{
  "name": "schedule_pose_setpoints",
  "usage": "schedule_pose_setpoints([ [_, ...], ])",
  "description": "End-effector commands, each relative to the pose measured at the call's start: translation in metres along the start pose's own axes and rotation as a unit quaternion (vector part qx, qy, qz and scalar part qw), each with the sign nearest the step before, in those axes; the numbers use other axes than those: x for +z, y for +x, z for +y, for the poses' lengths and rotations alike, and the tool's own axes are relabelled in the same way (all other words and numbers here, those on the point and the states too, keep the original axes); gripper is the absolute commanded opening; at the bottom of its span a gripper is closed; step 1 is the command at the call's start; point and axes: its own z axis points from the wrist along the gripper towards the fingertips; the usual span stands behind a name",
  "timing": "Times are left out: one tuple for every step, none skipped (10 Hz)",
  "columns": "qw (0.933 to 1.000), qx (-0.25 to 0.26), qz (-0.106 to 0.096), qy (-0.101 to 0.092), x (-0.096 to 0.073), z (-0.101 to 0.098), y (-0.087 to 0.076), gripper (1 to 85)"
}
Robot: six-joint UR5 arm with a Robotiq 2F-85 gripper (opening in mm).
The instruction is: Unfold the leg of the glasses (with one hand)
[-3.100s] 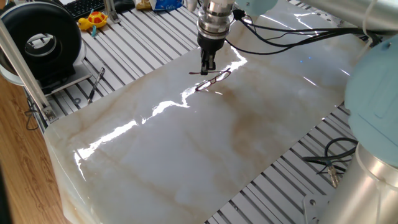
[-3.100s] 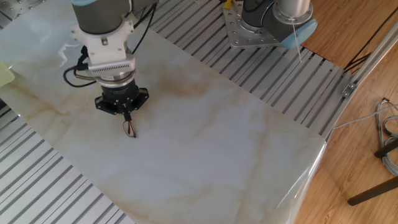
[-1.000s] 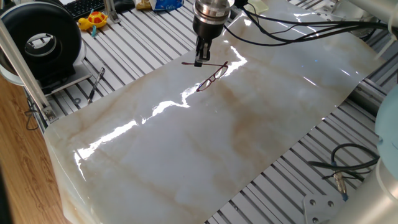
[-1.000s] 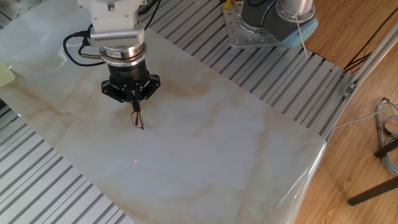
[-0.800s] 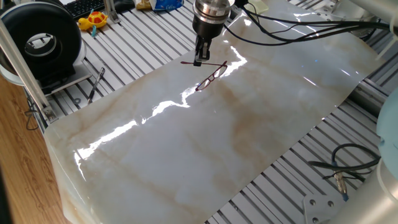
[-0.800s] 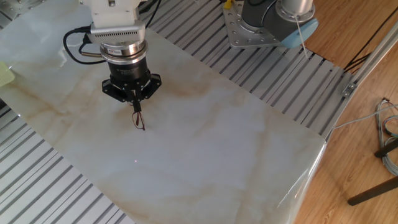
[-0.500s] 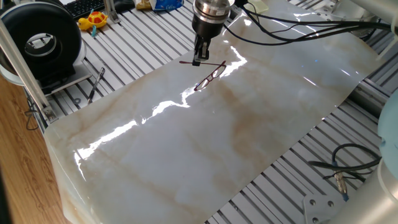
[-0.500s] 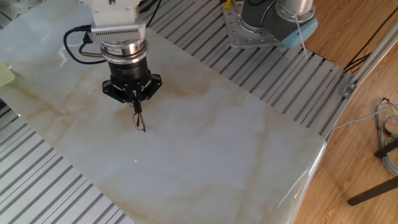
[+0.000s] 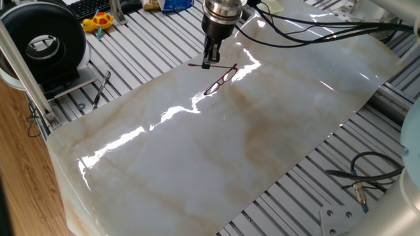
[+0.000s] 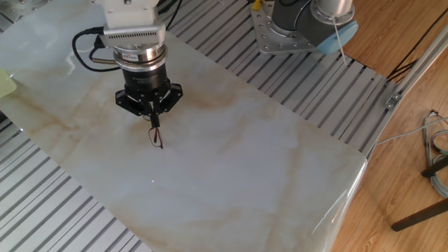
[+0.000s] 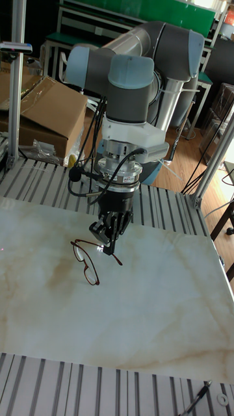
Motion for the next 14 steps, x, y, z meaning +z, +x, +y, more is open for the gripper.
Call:
schedule_pose_setpoints([
  [0.9999,-0.003,-0.012,-0.001,0.003,-0.004,-0.005,1.3],
  [0.9999,-0.007,-0.015,0.000,0.008,-0.006,-0.006,1.3],
  [0.9998,-0.009,-0.018,-0.002,0.012,-0.007,-0.008,1.3],
  [0.9998,-0.010,-0.019,-0.002,0.015,-0.008,-0.010,1.3],
  [0.9998,-0.010,-0.019,-0.001,0.018,-0.009,-0.012,1.3],
  [0.9998,-0.011,-0.019,-0.001,0.021,-0.009,-0.013,1.3],
  [0.9997,-0.011,-0.020,0.000,0.022,-0.010,-0.014,1.3],
  [0.9997,-0.012,-0.021,-0.001,0.023,-0.009,-0.013,1.3],
  [0.9997,-0.012,-0.021,-0.001,0.025,-0.008,-0.013,1.3],
  [0.9997,-0.012,-0.023,-0.004,0.026,-0.006,-0.013,1.3],
  [0.9996,-0.012,-0.024,-0.007,0.026,-0.004,-0.013,1.3],
  [0.9996,-0.013,-0.024,-0.007,0.026,-0.004,-0.014,1.3],
  [0.9996,-0.013,-0.024,-0.007,0.026,-0.004,-0.014,1.3],
  [0.9996,-0.011,-0.026,-0.009,0.026,-0.003,-0.015,1.3],
])
